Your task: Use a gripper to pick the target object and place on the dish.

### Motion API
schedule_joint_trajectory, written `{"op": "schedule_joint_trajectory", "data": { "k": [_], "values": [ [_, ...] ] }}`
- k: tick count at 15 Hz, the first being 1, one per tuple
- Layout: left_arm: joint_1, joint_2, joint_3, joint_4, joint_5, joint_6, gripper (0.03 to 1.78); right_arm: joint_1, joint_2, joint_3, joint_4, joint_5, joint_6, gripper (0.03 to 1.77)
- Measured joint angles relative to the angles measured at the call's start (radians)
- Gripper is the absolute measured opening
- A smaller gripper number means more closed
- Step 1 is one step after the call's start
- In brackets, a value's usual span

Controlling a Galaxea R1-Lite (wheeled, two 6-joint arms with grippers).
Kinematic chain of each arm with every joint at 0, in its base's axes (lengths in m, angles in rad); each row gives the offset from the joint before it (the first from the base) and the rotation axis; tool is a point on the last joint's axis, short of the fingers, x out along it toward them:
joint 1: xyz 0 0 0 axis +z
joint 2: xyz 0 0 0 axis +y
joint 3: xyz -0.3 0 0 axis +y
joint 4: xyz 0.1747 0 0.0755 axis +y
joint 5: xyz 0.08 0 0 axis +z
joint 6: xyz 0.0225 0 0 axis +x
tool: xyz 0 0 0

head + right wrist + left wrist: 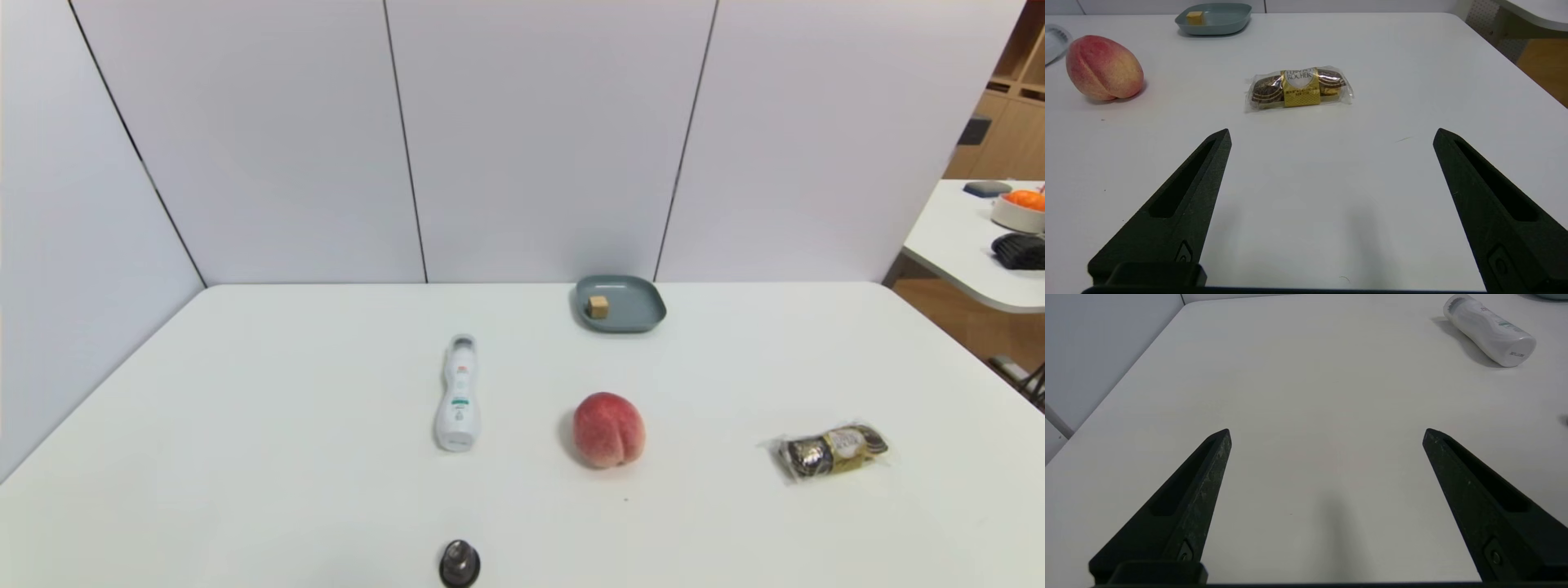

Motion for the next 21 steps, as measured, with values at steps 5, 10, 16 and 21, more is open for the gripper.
{"op": "schedule_joint_trajectory", "data": {
  "k": [5, 10, 16, 21],
  "values": [
    [0.0, -0.003, 0.0, 0.002, 0.007, -0.026, 1.69, -0.001, 0.0, 0.0, 0.0, 0.0, 0.0, 1.71],
    [0.0, -0.003, 0.0, 0.002, 0.013, -0.032, 1.69, 0.0, 0.0, 0.0, 0.001, 0.001, 0.0, 1.71],
    [0.0, -0.003, 0.0, 0.002, 0.013, -0.032, 1.69, 0.0, 0.0, 0.0, 0.001, 0.003, -0.01, 1.71],
    [0.0, -0.003, 0.0, 0.002, 0.012, -0.032, 1.69, 0.0, 0.0, 0.0, 0.001, 0.003, -0.008, 1.71]
  ]
}}
